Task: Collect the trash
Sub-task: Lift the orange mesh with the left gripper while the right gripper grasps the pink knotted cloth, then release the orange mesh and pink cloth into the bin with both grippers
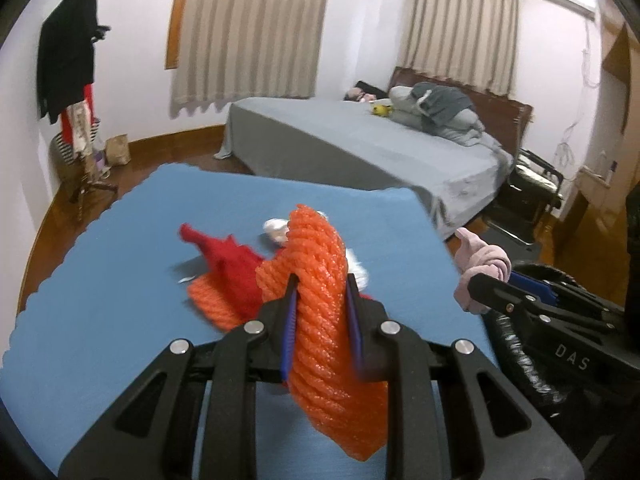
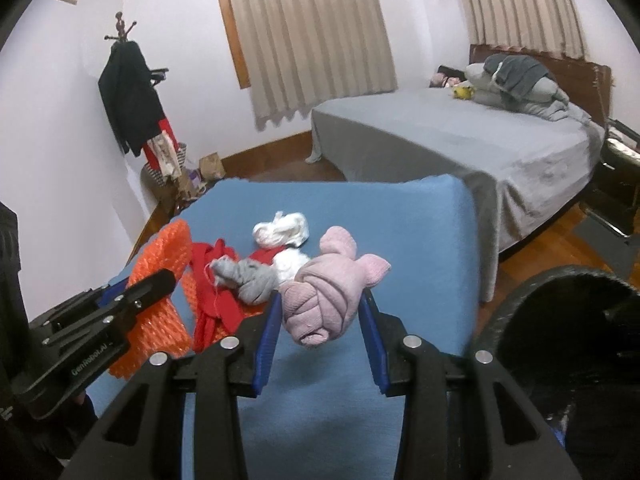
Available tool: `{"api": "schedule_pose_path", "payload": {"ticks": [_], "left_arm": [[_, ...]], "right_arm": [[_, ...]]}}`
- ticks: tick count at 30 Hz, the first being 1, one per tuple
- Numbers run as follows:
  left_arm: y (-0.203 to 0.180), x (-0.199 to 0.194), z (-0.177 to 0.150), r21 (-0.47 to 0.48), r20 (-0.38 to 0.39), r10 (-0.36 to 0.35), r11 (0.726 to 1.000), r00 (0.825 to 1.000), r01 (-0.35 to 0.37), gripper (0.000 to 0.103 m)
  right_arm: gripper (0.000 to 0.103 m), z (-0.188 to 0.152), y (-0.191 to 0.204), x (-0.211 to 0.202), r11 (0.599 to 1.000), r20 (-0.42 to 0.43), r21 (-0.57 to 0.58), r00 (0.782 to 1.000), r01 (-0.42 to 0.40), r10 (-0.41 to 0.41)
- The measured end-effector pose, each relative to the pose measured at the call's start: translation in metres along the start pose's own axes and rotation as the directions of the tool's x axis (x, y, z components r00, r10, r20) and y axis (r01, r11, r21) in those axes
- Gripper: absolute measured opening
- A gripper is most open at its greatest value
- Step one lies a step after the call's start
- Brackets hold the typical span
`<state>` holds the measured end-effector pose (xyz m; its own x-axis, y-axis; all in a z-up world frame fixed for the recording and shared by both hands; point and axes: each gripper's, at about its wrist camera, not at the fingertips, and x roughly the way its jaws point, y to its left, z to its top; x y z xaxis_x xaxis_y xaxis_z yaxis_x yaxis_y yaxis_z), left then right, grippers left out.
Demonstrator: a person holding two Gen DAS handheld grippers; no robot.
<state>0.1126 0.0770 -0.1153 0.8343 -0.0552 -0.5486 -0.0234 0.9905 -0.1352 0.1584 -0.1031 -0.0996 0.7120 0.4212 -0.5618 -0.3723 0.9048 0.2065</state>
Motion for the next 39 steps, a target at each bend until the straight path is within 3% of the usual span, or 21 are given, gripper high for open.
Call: {"api": "schedule_pose_path", "payload": {"ticks": [8,17,26,33,36,38,39], "left_arm": [[-0.048,0.002,0.002,0.060,0.001,-0.106,0.993,0.994,0.106,0.021],[-0.103,0.011,0.003,0.126,-0.017,-0.219,0.967,0.976,0.220,0.021],[-0.161,0.021,-0.003,0.179,-0.051,-0.328,0.926,0.943,0.332,0.021],[-0.207,0.032,-0.010,0.214,-0.099,-0.413,0.879,0.905,0.425,0.022],[-0.223,0.041,-0.015,0.216,-0.134,-0.458,0.852,0.879,0.477,0.032],[-0.231,0.047,-0.018,0.213,-0.160,-0.488,0.832,0.858,0.513,0.056],[-0.234,0.049,-0.020,0.210,-0.167,-0.497,0.826,0.852,0.523,0.059]], "right_arm": [[0.039,0.000,-0.041,-0.032,0.996,0.038,0.058,0.996,0.073,-0.076],[0.039,-0.011,-0.101,-0.064,0.970,0.043,0.140,0.978,0.199,-0.206],[0.039,-0.031,-0.151,-0.093,0.926,0.030,0.215,0.946,0.310,-0.323],[0.039,-0.042,-0.181,-0.112,0.890,0.021,0.262,0.920,0.374,-0.392],[0.042,-0.047,-0.194,-0.119,0.874,0.013,0.277,0.908,0.398,-0.418],[0.042,-0.050,-0.202,-0.124,0.862,0.009,0.289,0.899,0.416,-0.437],[0.043,-0.051,-0.204,-0.126,0.859,0.009,0.292,0.897,0.421,-0.443]]}}
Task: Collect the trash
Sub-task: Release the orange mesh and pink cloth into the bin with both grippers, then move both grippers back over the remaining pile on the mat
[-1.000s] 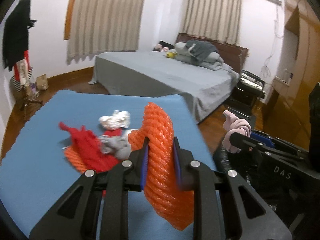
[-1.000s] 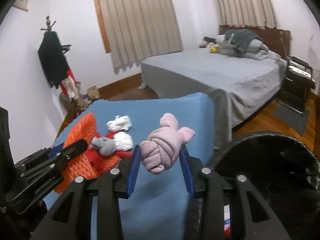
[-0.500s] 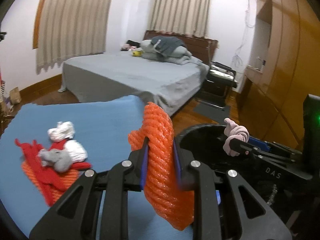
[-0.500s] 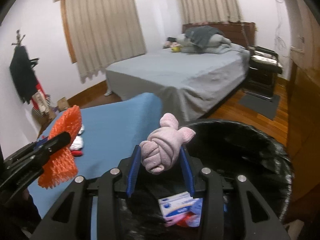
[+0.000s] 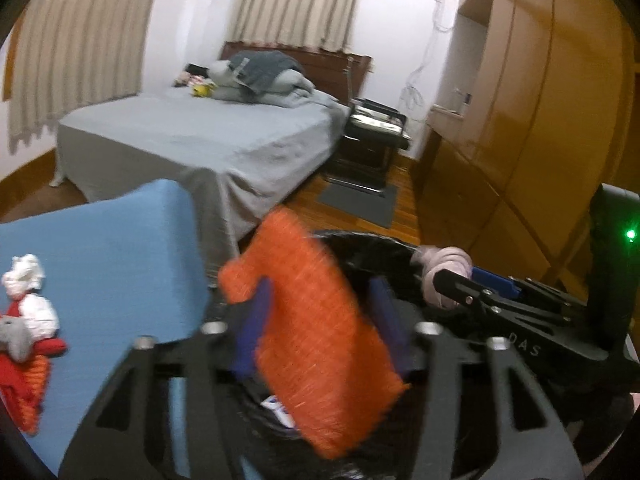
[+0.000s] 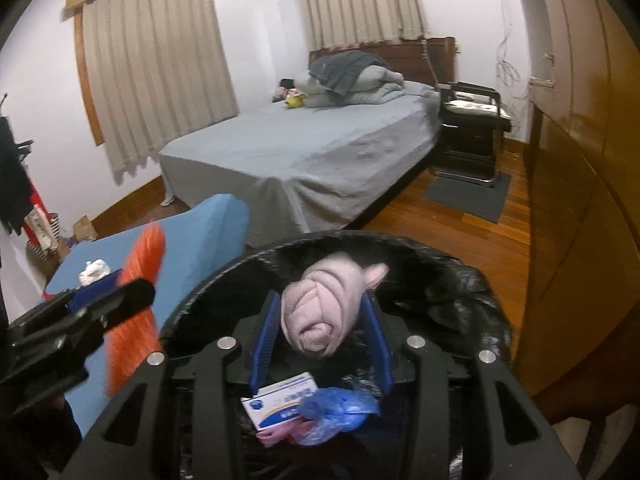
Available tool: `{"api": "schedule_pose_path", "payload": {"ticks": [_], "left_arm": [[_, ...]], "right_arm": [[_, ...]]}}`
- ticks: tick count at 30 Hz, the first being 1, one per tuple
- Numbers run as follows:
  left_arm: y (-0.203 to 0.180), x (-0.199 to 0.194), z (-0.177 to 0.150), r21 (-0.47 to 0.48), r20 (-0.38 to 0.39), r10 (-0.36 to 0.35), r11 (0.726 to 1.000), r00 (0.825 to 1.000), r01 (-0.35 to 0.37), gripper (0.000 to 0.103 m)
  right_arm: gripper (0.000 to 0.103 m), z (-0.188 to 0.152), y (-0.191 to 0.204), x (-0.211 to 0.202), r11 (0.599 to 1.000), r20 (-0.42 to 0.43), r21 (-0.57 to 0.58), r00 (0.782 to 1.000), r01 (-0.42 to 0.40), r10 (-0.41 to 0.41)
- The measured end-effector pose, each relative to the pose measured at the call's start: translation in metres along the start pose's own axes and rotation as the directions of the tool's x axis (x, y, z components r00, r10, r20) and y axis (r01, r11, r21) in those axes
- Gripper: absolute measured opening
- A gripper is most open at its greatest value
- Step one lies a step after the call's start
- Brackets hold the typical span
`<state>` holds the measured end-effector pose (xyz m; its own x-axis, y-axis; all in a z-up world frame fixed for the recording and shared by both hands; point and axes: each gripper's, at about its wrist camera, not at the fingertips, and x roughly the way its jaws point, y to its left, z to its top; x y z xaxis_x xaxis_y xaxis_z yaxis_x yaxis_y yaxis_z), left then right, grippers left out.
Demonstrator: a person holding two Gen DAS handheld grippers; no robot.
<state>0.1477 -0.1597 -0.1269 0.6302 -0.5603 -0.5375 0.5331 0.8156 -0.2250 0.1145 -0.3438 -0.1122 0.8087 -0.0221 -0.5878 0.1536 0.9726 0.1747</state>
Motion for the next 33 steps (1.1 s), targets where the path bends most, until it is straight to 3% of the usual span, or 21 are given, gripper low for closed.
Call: {"api": "schedule_pose_path", "payload": {"ticks": [4,11,18,25,33], "left_arm": [[0.003,0.002,-0.006,-0.004,-0.005,0.001,1.000,1.000,-0.001,0.064],[0.029,-0.026,-0.014,-0.030,0.038,0.112,0.993,0.993,-0.111,0.081],[0.079,-0.073,-0.022,-0.089,0.068,0.277,0.958,0.958,-0.271,0.086],[0.128,-0.119,-0.036,-0.143,0.074,0.443,0.891,0.893,-0.431,0.086],[0.178,-0.148,-0.058,-0.210,0.023,0.558,0.814,0.829,-0.542,0.086]], "right_arm": [[0.055,0.001,-0.010,-0.003,1.000,0.012,0.014,1.000,0.027,-0.027],[0.095,0.003,-0.003,-0.006,1.000,0.044,0.007,0.999,0.017,-0.017],[0.097,0.003,0.039,-0.002,0.997,0.040,-0.042,0.997,-0.067,0.068],[0.097,0.001,0.105,0.012,0.977,0.016,-0.125,0.985,-0.170,0.174],[0.097,-0.006,0.167,0.030,0.948,-0.017,-0.186,0.966,-0.257,0.258]]}}
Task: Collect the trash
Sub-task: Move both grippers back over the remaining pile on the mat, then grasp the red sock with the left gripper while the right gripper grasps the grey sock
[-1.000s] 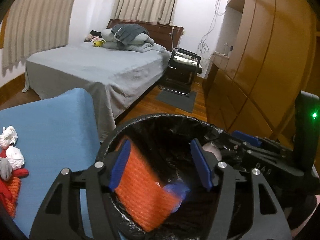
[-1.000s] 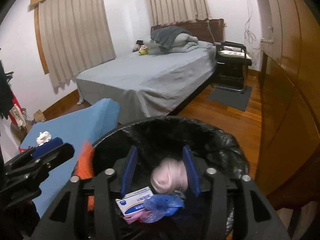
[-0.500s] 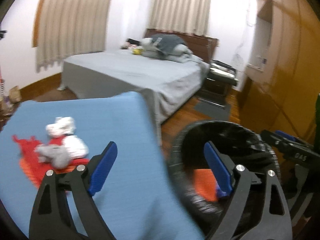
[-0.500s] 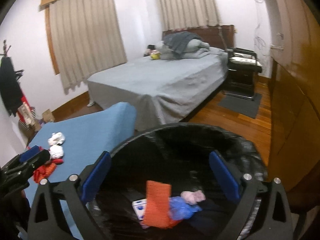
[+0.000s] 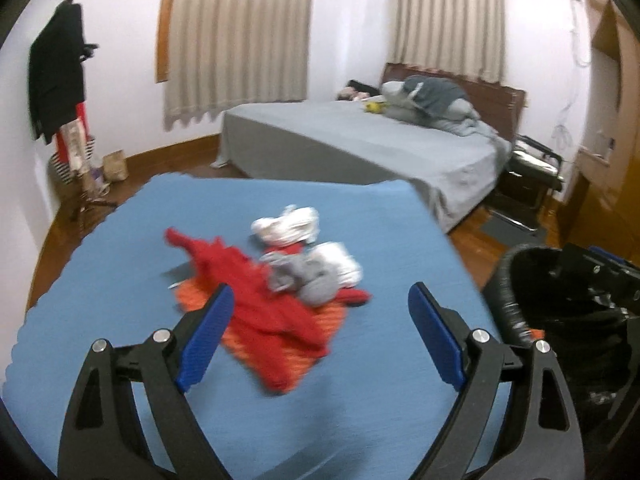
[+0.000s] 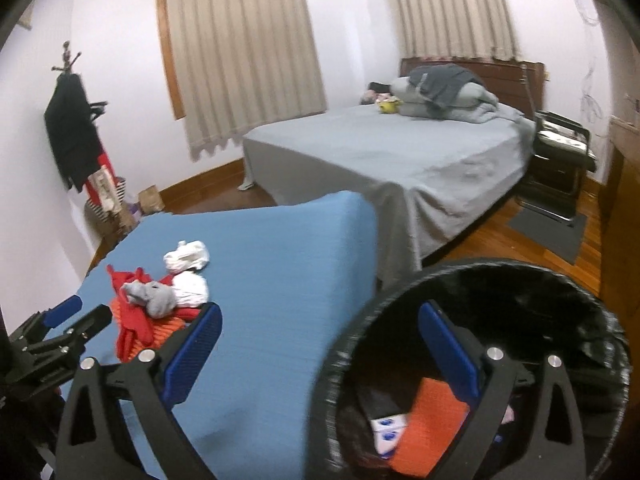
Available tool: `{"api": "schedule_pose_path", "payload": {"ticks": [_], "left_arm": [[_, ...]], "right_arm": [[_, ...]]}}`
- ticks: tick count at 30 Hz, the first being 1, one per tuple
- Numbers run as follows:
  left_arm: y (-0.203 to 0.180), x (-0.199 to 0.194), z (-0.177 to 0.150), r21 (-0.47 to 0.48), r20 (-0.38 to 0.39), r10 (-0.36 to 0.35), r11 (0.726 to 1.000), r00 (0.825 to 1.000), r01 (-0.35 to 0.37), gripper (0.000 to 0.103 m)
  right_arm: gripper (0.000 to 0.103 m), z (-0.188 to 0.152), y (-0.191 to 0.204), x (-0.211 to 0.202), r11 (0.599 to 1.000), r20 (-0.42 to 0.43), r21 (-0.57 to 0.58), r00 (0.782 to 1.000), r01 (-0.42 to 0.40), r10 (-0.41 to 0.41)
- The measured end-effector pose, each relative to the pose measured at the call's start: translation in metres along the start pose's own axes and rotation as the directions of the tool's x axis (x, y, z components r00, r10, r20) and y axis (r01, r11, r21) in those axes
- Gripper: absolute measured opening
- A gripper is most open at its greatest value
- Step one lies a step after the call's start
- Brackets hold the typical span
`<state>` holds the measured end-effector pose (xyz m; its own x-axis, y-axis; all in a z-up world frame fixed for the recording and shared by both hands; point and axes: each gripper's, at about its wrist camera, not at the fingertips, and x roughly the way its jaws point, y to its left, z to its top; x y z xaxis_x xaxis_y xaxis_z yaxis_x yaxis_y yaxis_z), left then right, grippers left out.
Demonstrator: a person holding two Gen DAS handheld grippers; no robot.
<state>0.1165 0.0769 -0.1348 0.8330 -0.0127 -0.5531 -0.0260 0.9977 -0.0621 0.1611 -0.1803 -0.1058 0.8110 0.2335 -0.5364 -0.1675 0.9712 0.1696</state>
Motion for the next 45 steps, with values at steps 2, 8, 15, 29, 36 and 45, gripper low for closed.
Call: {"api": "schedule_pose_path", "payload": {"ticks": [2,8,15,29,36,45], "left_arm": [[0.011,0.002,-0.005,-0.015,-0.011,0.025,1.000,1.000,-0.025,0.086],[0.035,0.010,-0.015,-0.046,-0.059,0.065,0.997,0.996,-0.068,0.086],[0.043,0.029,-0.035,-0.073,-0.148,0.066,0.994,0.987,-0.077,0.086],[0.046,0.042,-0.016,-0.121,-0.121,0.073,0.989,0.990,-0.088,0.070],[0.050,0.060,-0.006,-0.152,-0.125,0.034,0.987,0.992,-0.053,0.048],[0.049,0.063,-0.007,-0.146,-0.111,-0.045,0.989,0.993,0.029,0.004]], "right_arm": [[0.097,-0.001,0.010,0.008,1.000,-0.006,-0.013,1.000,-0.015,0.015],[0.097,-0.007,0.038,0.033,0.998,-0.038,-0.039,0.998,-0.046,0.045],[0.097,-0.017,0.056,0.048,0.995,-0.071,-0.069,0.995,-0.071,0.067],[0.097,-0.031,0.061,0.068,0.995,-0.125,-0.074,0.990,-0.072,0.063],[0.097,-0.032,0.061,0.074,0.994,-0.136,-0.079,0.989,-0.073,0.062],[0.097,-0.034,0.066,0.077,0.993,-0.150,-0.090,0.987,-0.080,0.065]]}}
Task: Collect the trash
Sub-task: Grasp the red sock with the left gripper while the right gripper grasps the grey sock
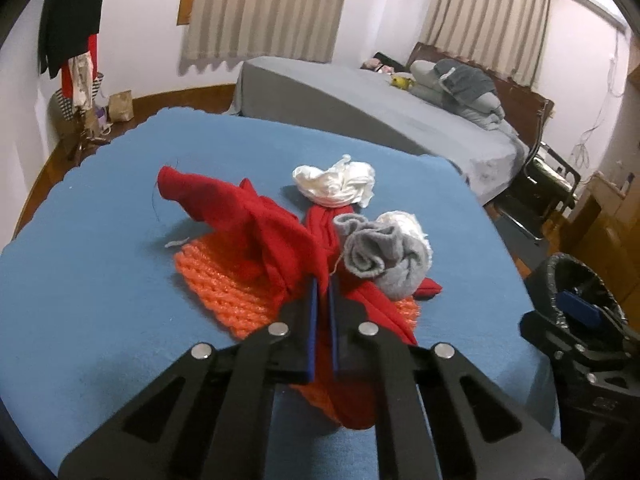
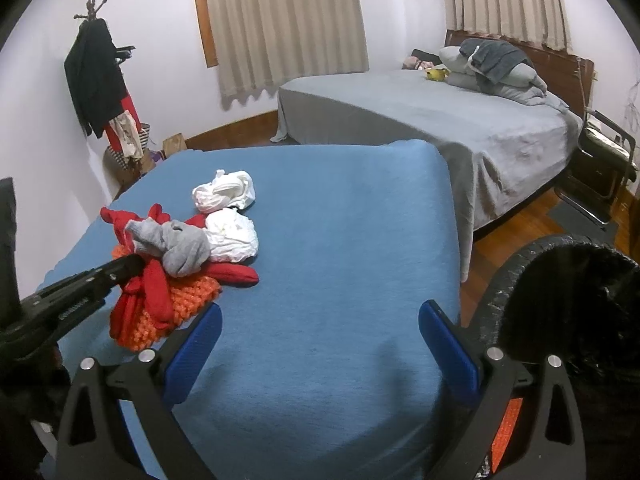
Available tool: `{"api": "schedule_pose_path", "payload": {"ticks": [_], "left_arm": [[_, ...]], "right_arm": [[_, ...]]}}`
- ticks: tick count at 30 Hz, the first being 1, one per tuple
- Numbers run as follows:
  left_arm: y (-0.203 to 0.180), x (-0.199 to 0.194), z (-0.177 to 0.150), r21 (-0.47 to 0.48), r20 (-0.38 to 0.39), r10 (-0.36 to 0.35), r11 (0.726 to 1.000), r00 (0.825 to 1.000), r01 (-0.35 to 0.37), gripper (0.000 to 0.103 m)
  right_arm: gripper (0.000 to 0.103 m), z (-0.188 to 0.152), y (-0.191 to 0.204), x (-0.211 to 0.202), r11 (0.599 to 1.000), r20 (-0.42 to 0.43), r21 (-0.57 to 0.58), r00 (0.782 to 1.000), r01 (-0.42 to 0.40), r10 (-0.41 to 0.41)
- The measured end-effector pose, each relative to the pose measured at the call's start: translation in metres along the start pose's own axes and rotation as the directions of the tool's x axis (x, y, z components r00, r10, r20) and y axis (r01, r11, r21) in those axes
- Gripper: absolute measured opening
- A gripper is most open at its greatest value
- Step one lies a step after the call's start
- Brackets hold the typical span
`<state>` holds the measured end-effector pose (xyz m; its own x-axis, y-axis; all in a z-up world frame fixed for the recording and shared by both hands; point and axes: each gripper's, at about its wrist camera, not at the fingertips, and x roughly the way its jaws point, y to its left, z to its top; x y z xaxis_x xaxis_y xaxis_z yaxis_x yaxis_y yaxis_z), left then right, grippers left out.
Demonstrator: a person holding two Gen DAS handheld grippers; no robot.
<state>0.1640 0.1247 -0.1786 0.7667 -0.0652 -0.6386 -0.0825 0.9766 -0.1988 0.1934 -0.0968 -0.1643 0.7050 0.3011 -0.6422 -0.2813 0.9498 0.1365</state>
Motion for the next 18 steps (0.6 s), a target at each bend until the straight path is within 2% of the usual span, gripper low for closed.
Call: {"api": "schedule_pose_path", "payload": {"ticks": [7,15,16,18], "left_arm": [[0.017,-0.029,0.003,-0.008,0.045,0.020,1.000,0.999,-0.019,0.004],[0.047,-0.044,-0.005,-0.019,0.017,0.088,0.996,0.996,-0.088,0.005],[0.049,-0.043,-0.005,-0.020,0.009,0.093,0.995,0.996,-0.093,0.008],[0.054,-0.041,-0.007,-0.040,-0.001,0.089,0.995,0.996,-0.089,0.020]], "right_arm": [[0.097,0.002,0.005,0.000,1.000,0.003,-0.011,1.000,-0.008,0.008],[0.097,0.001,0.017,0.002,0.999,0.001,-0.029,1.000,-0.023,0.023],[0.097,0.001,0.019,0.002,0.999,0.000,-0.033,1.000,-0.024,0.024],[0.097,0.001,0.023,0.003,0.999,-0.005,-0.041,1.000,-0.028,0.027]]}}
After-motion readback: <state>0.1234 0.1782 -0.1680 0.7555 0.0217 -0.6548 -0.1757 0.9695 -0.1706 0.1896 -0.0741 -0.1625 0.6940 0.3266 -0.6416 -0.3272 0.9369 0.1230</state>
